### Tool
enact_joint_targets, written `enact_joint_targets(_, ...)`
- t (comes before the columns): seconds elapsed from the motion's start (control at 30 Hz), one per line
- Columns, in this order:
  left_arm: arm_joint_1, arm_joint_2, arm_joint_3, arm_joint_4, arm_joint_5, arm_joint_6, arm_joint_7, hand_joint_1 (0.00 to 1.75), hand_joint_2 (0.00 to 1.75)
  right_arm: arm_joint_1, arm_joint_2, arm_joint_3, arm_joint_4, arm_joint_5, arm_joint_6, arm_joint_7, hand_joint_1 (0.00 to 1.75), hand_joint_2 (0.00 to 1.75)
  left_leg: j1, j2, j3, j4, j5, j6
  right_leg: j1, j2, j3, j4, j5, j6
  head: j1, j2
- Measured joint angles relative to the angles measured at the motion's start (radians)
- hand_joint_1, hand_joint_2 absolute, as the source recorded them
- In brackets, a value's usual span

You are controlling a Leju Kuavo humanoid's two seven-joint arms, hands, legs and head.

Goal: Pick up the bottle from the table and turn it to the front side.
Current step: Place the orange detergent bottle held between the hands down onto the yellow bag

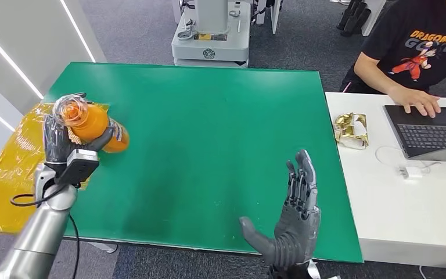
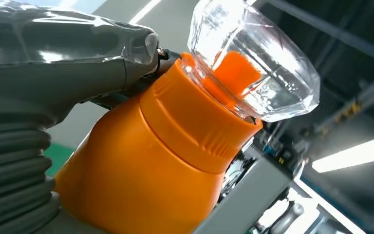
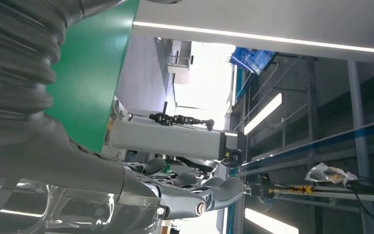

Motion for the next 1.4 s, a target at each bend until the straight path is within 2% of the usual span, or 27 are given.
enact_joint_targets(0.1, -0.05, 0.059, 0.005, 0.061, -0.023, -0.03, -0.004, 1.75, 1.75, 0.011, -0.005, 0.0, -0.023, -0.001, 0.002, 0.0, 0.0, 1.75, 0.0, 0.001, 0.0, 0.0, 0.0, 0.0, 0.0, 0.001, 0.0, 0.0, 0.0, -0.001, 0.0, 0.0)
enact_joint_targets(0.23, -0.117, 0.112, 0.003, 0.138, -0.069, -0.028, 0.01, 1.75, 1.75, 0.019, -0.01, 0.0, -0.044, 0.004, 0.011, 0.0, 0.0, 1.75, 0.0, 0.001, 0.0, 0.0, 0.001, -0.001, 0.0, 0.001, -0.001, 0.0, 0.001, -0.001, 0.0, 0.0)
enact_joint_targets(0.37, -0.218, 0.145, -0.011, 0.239, -0.138, 0.006, 0.019, 1.75, 1.75, 0.023, -0.011, -0.001, -0.056, 0.015, 0.018, 0.0, 0.0, 1.75, 0.0, 0.001, 0.0, 0.0, 0.001, -0.001, 0.0, 0.001, -0.001, 0.0, 0.001, 0.0, 0.0, 0.0)
enact_joint_targets(0.5, -0.312, 0.168, -0.054, 0.328, -0.274, 0.059, 0.048, 1.75, 1.75, 0.03, -0.01, -0.004, -0.075, 0.028, 0.028, 0.006, 0.0, 1.75, 0.0, 0.001, 0.0, 0.0, 0.001, -0.001, 0.0, 0.001, -0.001, 0.0, 0.001, 0.0, 0.0, 0.0)
enact_joint_targets(0.87, -0.432, 0.182, -0.155, 0.452, -0.474, 0.099, 0.121, 1.75, 1.75, 0.049, 0.0, -0.023, -0.123, 0.072, 0.073, 0.039, 0.0, 1.75, 0.0, 0.001, 0.0, 0.0, 0.001, -0.001, 0.0, 0.001, -0.001, 0.0, 0.001, 0.0, 0.0, 0.0)
enact_joint_targets(1.0, -0.462, 0.193, -0.211, 0.501, -0.651, 0.116, 0.18, 1.75, 1.75, 0.055, 0.007, -0.035, -0.135, 0.09, 0.1, 0.048, 0.0, 1.75, 0.0, 0.001, 0.0, 0.0, 0.001, -0.001, 0.0, 0.001, -0.001, 0.001, 0.001, 0.0, 0.0, 0.0)
enact_joint_targets(1.23, -0.491, 0.207, -0.286, 0.6, -0.788, 0.088, 0.244, 1.75, 1.75, 0.073, 0.018, -0.057, -0.153, 0.103, 0.124, 0.045, 0.0, 1.75, 0.0, 0.001, 0.0, 0.0, 0.001, -0.001, 0.0, 0.001, -0.001, 0.001, 0.001, 0.0, 0.0, 0.0)
enact_joint_targets(1.4, -0.495, 0.221, -0.323, 0.667, -0.868, 0.029, 0.286, 1.75, 1.75, 0.091, 0.024, -0.073, -0.174, 0.106, 0.147, 0.046, 0.0, 1.75, 0.0, 0.002, -0.001, 0.0, 0.001, -0.001, 0.0, 0.002, -0.001, 0.001, 0.001, 0.0, 0.0, 0.0)
